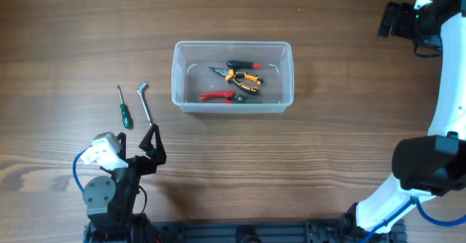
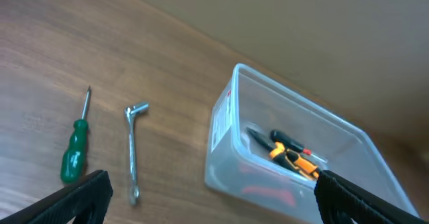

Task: Pack container
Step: 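Move the left gripper to the silver socket wrench and grasp it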

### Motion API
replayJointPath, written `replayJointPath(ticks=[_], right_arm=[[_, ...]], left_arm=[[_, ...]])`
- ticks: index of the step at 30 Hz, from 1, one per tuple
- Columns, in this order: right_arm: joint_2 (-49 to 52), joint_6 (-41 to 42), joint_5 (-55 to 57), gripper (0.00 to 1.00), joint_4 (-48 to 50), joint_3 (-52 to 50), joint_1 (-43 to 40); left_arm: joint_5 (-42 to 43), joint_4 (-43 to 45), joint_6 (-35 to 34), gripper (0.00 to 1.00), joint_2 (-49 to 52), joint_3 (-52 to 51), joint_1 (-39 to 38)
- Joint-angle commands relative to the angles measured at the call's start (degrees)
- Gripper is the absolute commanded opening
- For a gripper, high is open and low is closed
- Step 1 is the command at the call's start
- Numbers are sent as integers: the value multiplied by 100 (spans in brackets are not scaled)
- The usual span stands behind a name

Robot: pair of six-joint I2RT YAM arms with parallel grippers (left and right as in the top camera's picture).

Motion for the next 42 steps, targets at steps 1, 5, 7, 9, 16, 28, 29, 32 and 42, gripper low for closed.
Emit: replayJointPath(ticks=[1, 5, 7, 9, 16, 28, 29, 32, 42], right_arm=[[57, -24, 76, 100, 24, 0, 20], [57, -22, 76, 100, 24, 0, 20], [57, -22, 79, 100, 24, 0, 20], [57, -20, 76, 100, 24, 0, 20], [57, -22, 76, 100, 24, 0, 20], [57, -24, 76, 99, 24, 0, 20], [57, -20, 79, 100, 24, 0, 20], [57, -22, 79, 100, 24, 0, 20], [57, -22, 79, 100, 24, 0, 20]], left_arm=[[35, -96, 232, 99, 579, 782, -33], [28, -201, 664, 100, 1947, 1912, -31], [35, -310, 660, 100, 2763, 2511, -31], [74, -529, 658, 100, 3593, 3082, -31], [671, -925, 590, 100, 6339, 4334, -31], [1869, -35, -120, 100, 8074, 4540, 463], [1766, -35, -118, 100, 8074, 4540, 463], [1410, -219, -122, 99, 8074, 4540, 463], [800, -1040, 431, 100, 8074, 4540, 463]])
